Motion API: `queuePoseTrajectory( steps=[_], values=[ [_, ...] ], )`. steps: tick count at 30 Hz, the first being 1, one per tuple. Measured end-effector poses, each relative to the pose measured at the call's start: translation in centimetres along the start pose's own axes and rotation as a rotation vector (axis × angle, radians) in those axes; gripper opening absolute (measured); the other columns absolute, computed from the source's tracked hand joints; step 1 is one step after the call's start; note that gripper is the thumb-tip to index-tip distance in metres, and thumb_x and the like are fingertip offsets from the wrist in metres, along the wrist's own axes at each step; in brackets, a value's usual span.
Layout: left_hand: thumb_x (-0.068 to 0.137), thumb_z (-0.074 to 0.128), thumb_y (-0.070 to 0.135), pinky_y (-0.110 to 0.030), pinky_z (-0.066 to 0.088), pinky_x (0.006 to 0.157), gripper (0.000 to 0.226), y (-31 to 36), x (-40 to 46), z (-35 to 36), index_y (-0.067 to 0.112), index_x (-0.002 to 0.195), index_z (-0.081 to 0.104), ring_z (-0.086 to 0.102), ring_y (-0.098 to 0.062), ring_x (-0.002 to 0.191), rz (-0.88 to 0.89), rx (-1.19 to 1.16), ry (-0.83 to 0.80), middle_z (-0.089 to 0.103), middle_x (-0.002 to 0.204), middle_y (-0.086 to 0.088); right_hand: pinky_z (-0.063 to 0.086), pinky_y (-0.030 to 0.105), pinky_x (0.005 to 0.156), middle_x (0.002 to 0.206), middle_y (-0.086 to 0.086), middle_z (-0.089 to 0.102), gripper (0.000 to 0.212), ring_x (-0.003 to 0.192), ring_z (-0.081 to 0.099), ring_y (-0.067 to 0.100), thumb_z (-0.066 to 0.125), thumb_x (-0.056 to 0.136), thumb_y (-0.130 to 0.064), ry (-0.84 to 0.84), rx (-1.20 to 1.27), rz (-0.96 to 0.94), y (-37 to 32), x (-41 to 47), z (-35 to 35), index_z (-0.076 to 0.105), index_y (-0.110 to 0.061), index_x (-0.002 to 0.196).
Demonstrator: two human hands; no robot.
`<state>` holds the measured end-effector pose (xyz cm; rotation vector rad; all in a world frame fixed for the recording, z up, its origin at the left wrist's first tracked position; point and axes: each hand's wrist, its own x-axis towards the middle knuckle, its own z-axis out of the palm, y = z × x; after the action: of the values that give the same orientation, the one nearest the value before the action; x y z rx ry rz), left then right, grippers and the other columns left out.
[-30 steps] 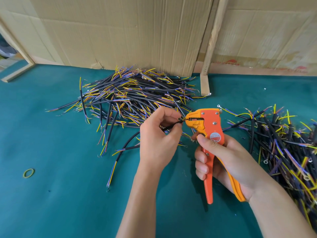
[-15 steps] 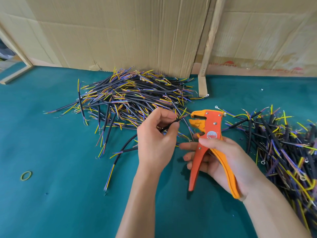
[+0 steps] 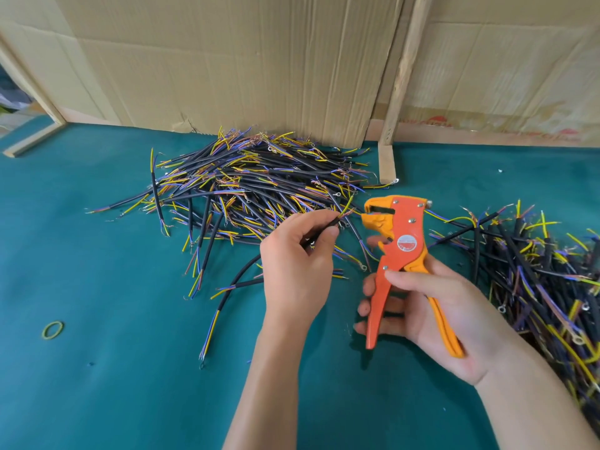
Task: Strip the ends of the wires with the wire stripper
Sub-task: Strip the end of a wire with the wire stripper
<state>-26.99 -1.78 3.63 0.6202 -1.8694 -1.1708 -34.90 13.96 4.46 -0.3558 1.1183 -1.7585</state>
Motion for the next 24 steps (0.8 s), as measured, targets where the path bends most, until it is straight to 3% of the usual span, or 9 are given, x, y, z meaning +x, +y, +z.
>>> queuePoseTrajectory(
  steps=[4,10,18,24],
  values=[
    [0.086,0.071,-0.002,-0.029,0.056,0.078,0.025,-0.07,0.02,-0.04,0.022,0.094,0.078,0.068,-0.007,0.079,-0.003,-0.003,-0.015,0.074,0.085,0.007,0.058,0.052,0.072,0.088,0.026,0.063,0.04,0.075,0.065,0.043,0.074,0.079,-0.009,0.044,-0.119,0.027,0.37,-0.09,0.63,0.068,-0.003,0.118],
    [0.085,0.072,-0.002,-0.031,0.056,0.079,0.025,-0.11,0.07,0.03,0.02,0.094,0.08,0.068,-0.006,0.08,-0.001,0.017,-0.015,0.074,0.085,0.009,0.058,0.052,0.073,0.086,0.024,0.064,0.036,0.074,0.065,0.042,0.082,0.075,-0.013,0.017,-0.186,0.041,0.46,-0.16,0.69,0.071,-0.003,0.107],
    [0.085,0.072,-0.001,-0.014,0.046,0.072,0.025,-0.18,0.03,0.09,0.021,0.094,0.08,0.064,-0.001,0.076,0.026,0.058,-0.006,0.069,0.08,0.017,0.057,0.048,0.066,0.08,0.023,0.059,0.027,0.068,0.061,0.039,0.08,0.074,-0.009,0.024,-0.192,0.01,0.39,-0.18,0.58,0.07,-0.006,0.098],
    [0.083,0.073,-0.002,-0.015,0.048,0.072,0.026,-0.31,0.08,0.28,0.021,0.093,0.08,0.065,-0.005,0.077,0.067,0.079,0.009,0.069,0.08,0.013,0.057,0.048,0.066,0.08,0.023,0.059,0.029,0.067,0.06,0.04,0.08,0.074,-0.009,0.013,-0.191,0.014,0.44,-0.2,0.54,0.069,-0.004,0.1]
  ],
)
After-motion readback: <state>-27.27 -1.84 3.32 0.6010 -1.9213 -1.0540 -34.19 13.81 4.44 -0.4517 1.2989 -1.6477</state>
